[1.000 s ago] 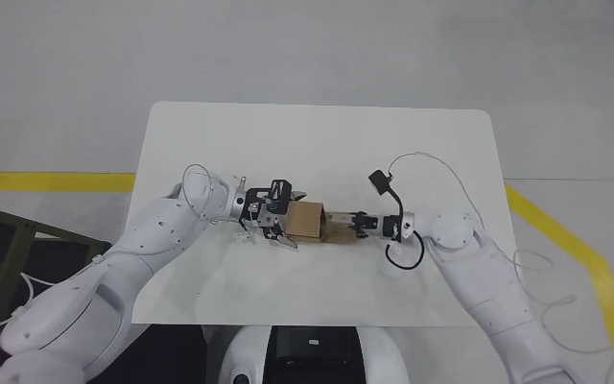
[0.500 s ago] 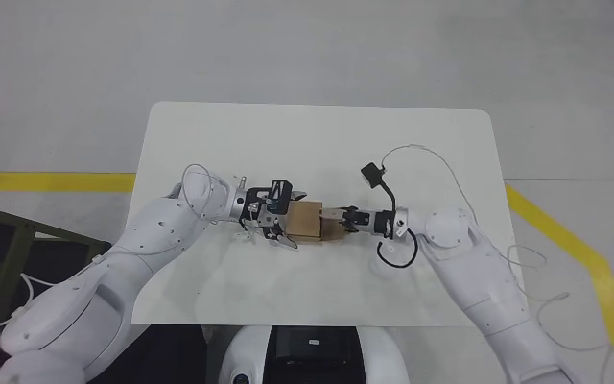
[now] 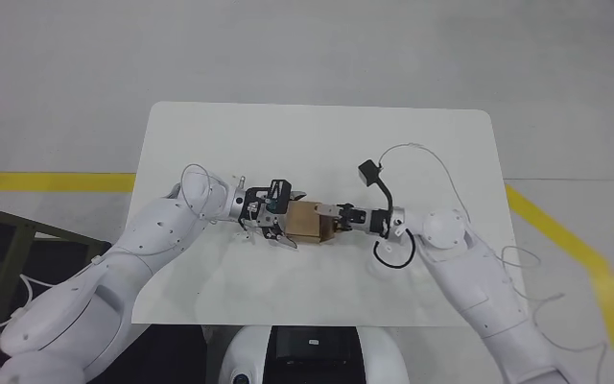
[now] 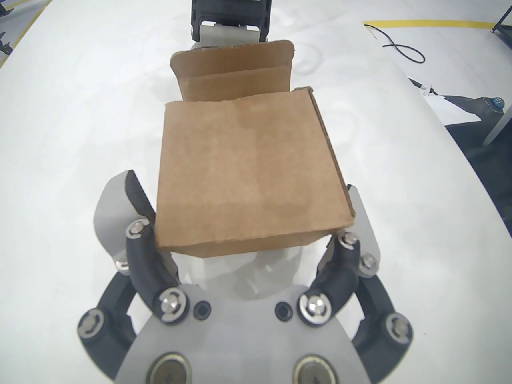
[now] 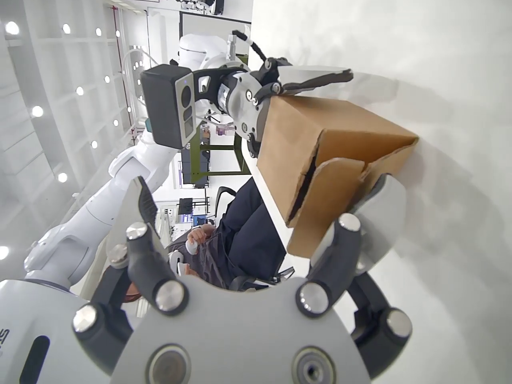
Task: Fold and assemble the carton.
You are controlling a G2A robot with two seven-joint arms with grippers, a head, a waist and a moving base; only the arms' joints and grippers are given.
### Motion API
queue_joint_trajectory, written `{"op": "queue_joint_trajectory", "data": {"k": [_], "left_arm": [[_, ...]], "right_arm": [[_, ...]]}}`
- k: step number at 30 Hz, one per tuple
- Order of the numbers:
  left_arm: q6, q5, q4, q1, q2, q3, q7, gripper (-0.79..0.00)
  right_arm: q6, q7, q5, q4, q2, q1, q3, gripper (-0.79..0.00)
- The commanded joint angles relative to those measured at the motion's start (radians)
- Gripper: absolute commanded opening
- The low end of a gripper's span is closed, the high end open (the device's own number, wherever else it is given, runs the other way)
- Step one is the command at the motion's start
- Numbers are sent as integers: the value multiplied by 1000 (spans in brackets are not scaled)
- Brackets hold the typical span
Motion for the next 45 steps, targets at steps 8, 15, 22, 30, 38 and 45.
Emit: {"op": "queue_joint_trajectory", "data": {"k": [8,15,22,30,38,45], "left_arm": [[0,0,8,3,0,-3,0,0],[-2,0,10,5,0,-3,-2,0],[-3,1,10,5,0,-4,-3,0],[-5,4,10,7,0,-5,-5,0],[-8,6,8,7,1,-6,-8,0],[-8,5,11,9,1,-8,-8,0]], "right_arm": [[-17,12,41,61,-10,15,-20,-289],[-34,32,54,91,-13,24,-23,-431],[-36,39,57,108,-13,26,-17,-434],[-29,41,55,147,-16,33,-20,-529],[-29,31,24,173,-18,43,-26,-582],[-31,20,7,186,-16,42,-18,-585]]}}
